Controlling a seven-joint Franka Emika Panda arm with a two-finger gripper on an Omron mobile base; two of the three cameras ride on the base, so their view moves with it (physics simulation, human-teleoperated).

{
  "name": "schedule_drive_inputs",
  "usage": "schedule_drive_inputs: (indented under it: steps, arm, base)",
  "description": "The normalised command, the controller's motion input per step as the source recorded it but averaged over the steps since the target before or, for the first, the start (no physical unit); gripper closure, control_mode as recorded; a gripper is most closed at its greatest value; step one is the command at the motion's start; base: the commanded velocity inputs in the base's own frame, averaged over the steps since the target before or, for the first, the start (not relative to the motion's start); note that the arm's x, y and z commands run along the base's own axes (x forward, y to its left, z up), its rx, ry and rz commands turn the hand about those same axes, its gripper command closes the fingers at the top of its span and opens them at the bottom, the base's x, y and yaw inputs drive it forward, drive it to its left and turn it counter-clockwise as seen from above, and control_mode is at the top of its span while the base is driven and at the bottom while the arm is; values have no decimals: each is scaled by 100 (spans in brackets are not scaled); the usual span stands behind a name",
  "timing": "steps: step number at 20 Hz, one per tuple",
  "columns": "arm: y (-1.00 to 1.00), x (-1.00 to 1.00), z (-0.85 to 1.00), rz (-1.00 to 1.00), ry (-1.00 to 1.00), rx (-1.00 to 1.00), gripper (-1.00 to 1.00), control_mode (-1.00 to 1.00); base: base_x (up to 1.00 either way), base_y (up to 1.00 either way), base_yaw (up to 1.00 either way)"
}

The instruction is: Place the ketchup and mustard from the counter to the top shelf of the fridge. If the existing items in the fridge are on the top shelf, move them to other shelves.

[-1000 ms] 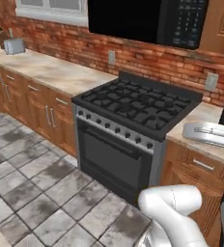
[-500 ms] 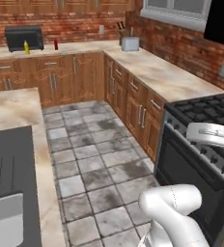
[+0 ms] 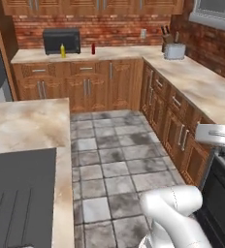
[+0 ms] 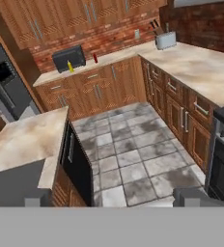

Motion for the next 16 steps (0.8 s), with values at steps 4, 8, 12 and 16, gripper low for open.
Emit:
schedule_drive_inputs:
  steps: [4, 8, 12, 16]
  arm:
    - [0, 0, 0, 0, 0, 0, -100, 100]
    - [0, 0, 0, 0, 0, 0, -100, 100]
    - [0, 0, 0, 0, 0, 0, -100, 100]
    - [0, 0, 0, 0, 0, 0, -100, 100]
  base:
    - [100, 0, 28]
    - [100, 0, 27]
    - [100, -26, 8]
    - [100, -27, 12]
